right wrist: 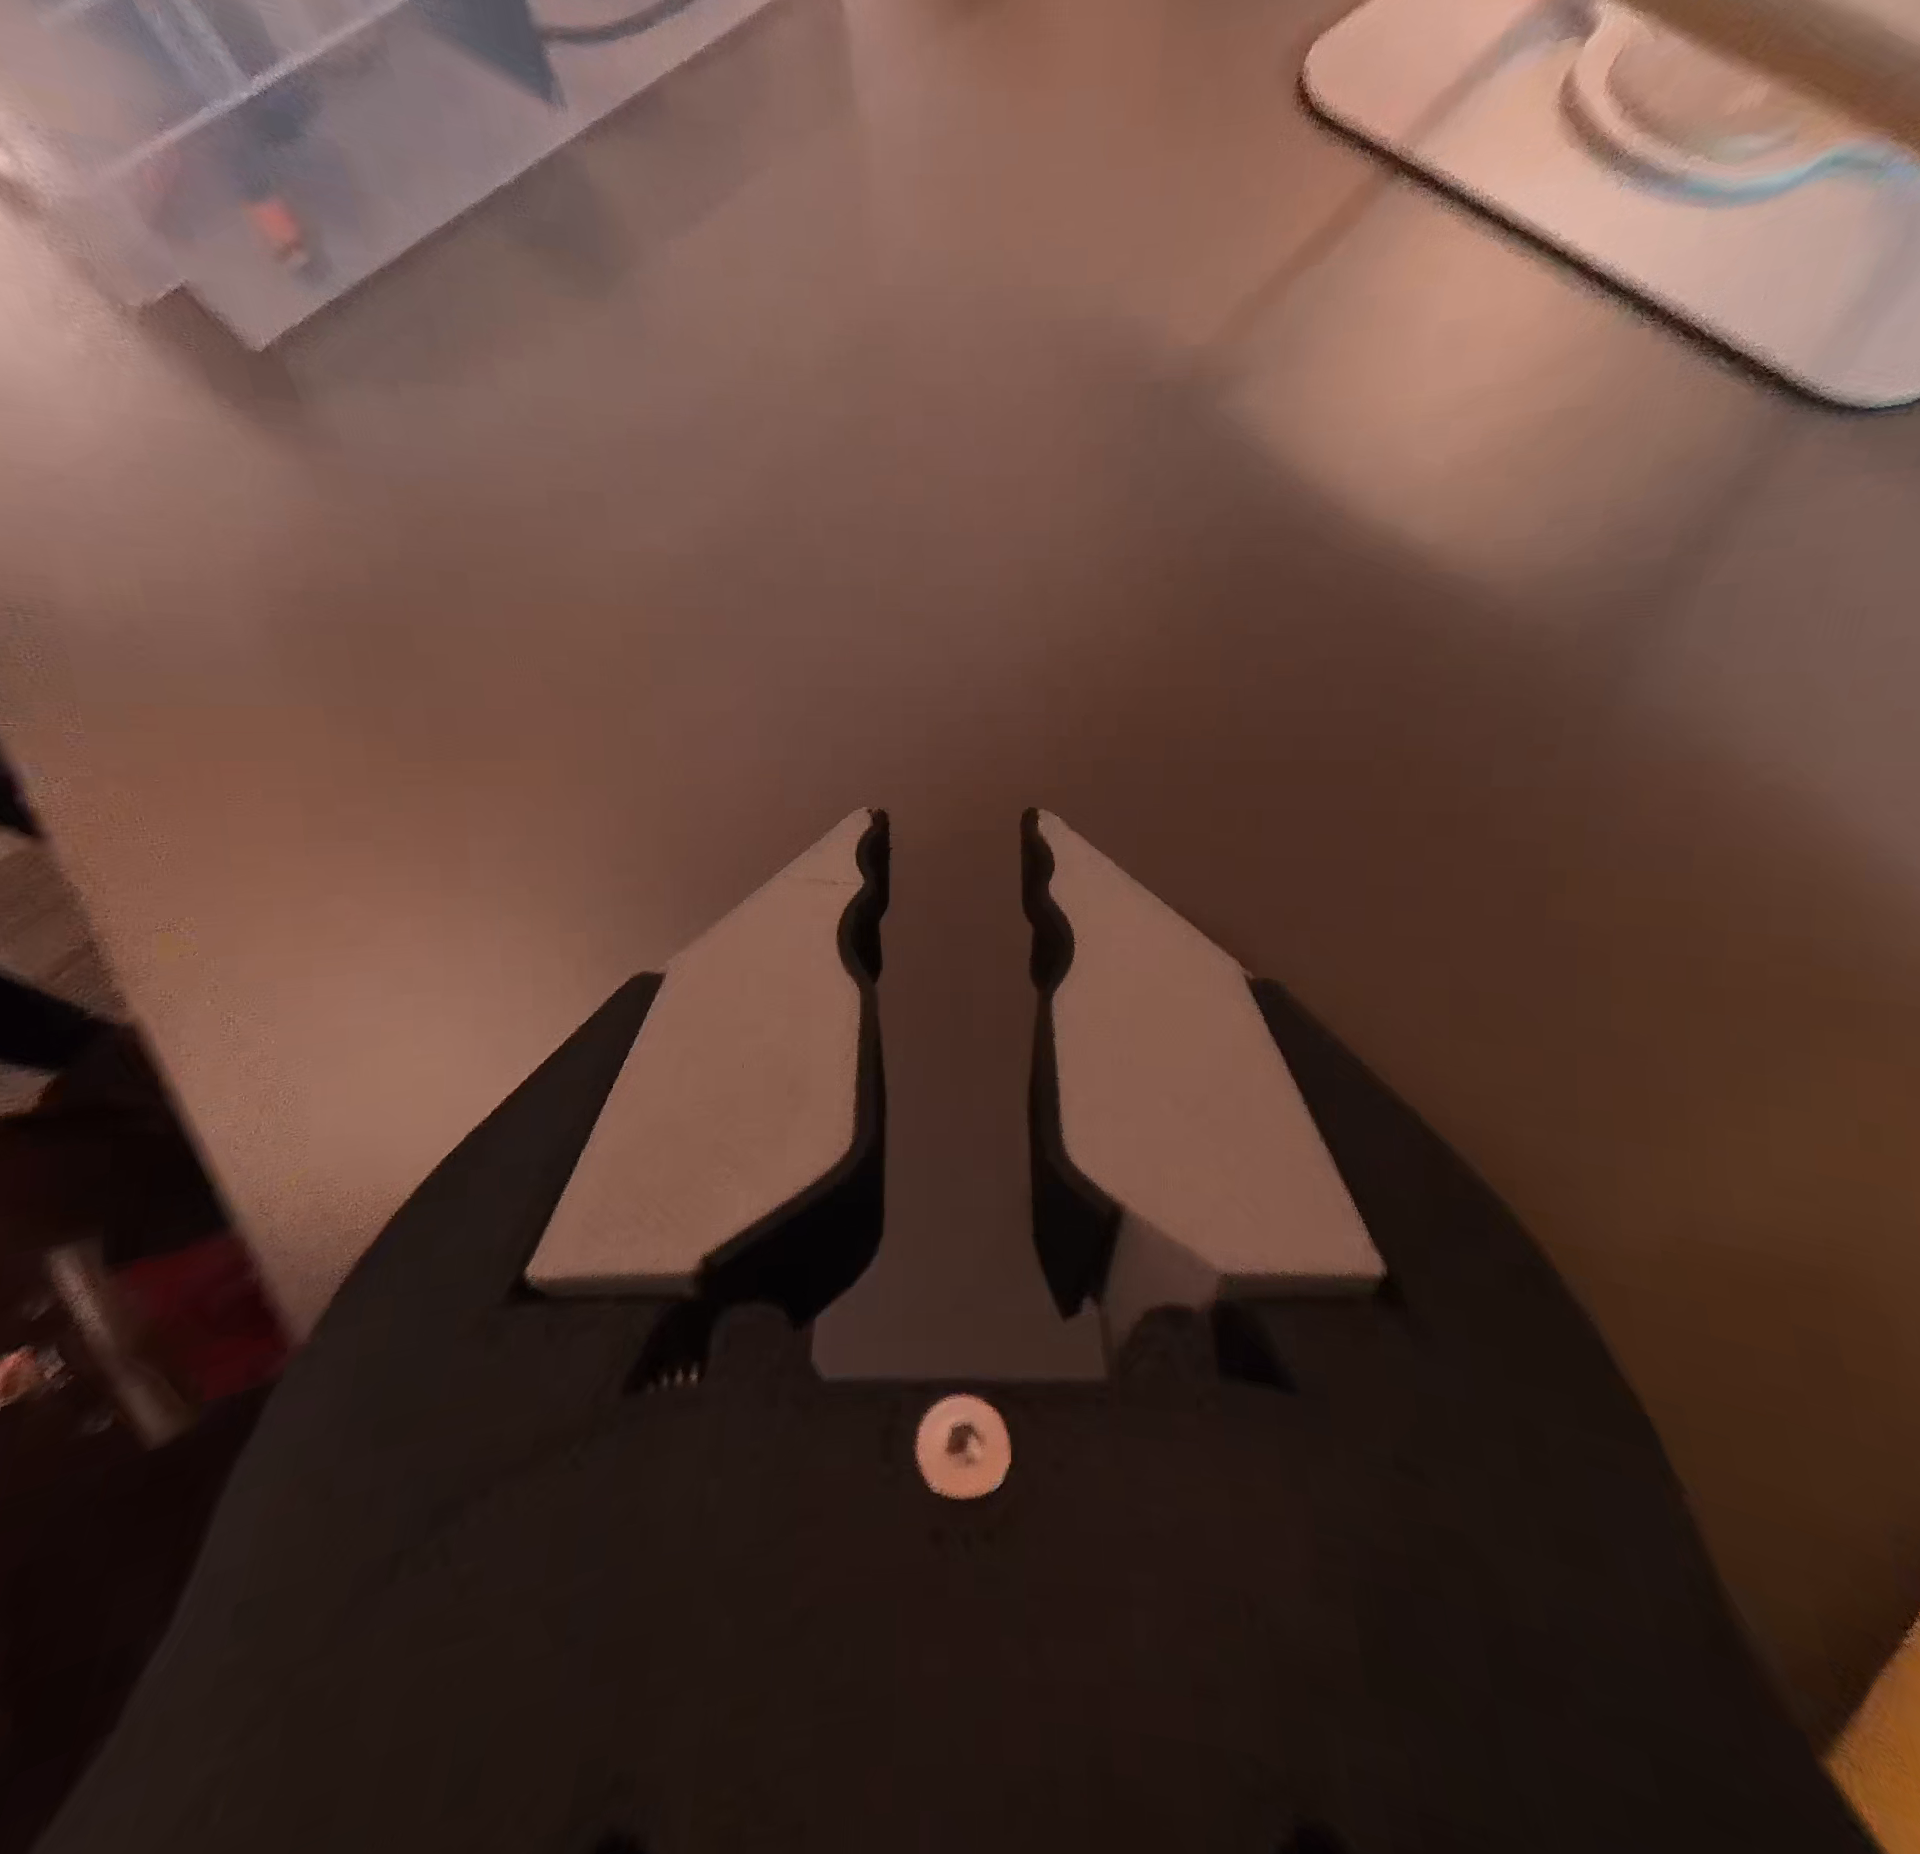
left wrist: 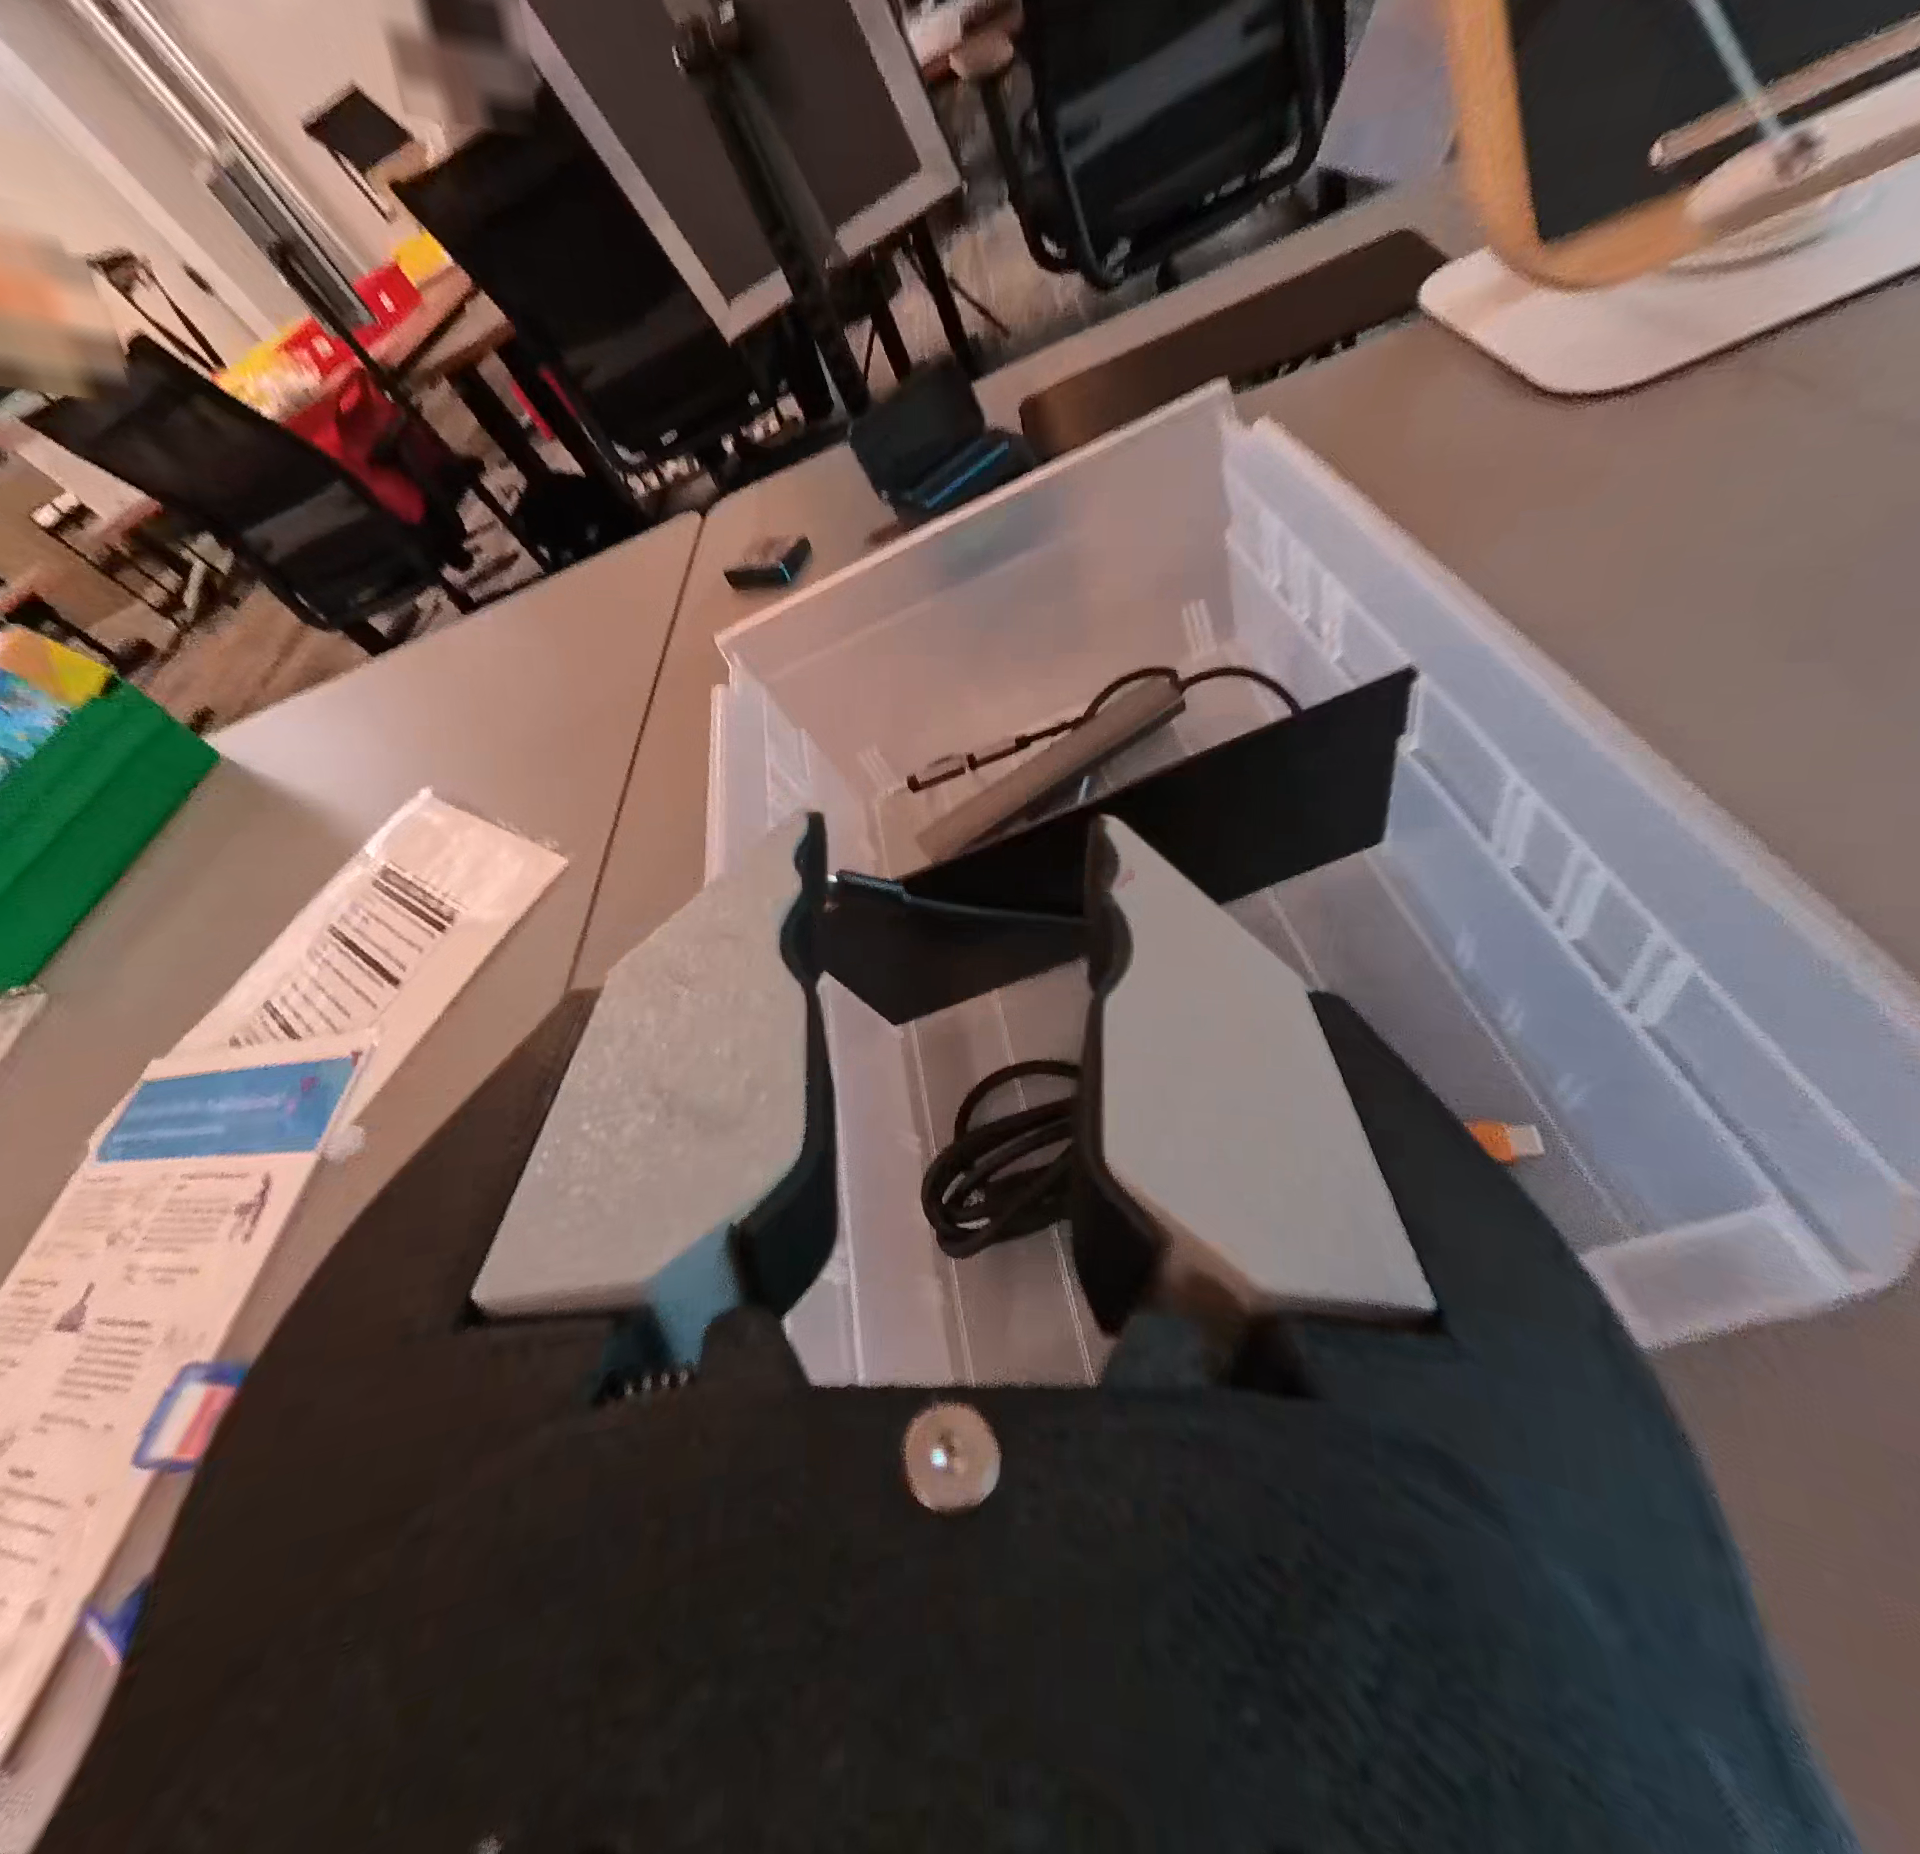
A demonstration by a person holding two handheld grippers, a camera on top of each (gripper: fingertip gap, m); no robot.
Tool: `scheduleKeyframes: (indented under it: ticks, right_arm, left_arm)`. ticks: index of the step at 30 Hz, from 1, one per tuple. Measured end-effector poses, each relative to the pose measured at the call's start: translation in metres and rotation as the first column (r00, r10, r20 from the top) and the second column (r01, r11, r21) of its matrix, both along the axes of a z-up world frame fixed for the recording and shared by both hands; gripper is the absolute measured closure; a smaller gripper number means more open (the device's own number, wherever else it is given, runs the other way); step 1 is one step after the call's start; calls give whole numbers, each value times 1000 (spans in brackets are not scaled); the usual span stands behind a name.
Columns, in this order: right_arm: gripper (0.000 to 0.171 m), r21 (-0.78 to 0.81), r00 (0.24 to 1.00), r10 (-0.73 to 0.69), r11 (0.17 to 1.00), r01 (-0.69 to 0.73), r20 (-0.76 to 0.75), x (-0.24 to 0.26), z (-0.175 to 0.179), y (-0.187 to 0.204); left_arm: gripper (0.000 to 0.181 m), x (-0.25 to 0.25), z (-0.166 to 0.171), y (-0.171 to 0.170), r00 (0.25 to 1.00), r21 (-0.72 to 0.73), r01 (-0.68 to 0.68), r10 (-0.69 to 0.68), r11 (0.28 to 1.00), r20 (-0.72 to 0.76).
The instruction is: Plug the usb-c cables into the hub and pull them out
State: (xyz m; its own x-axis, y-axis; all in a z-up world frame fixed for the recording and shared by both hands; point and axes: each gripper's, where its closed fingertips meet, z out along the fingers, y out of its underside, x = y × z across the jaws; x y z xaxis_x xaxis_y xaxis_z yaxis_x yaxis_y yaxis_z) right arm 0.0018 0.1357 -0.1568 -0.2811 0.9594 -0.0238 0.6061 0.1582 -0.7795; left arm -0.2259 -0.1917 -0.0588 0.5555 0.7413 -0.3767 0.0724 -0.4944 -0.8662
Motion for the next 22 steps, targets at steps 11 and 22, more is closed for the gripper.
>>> scheduleKeyframes:
  ticks: [11,22]
  right_arm:
    - [149,-108,992,117,987,-121,-45,-45,-7,13]
    - [148,-29,986,163,986,-164,-25,-30,-20,4]
  left_arm:
    - [134,-16,-41,-16,979,-1,-39,38,999,201]
    - [141,-67,-3,43,959,-233,169,-105,958,263]
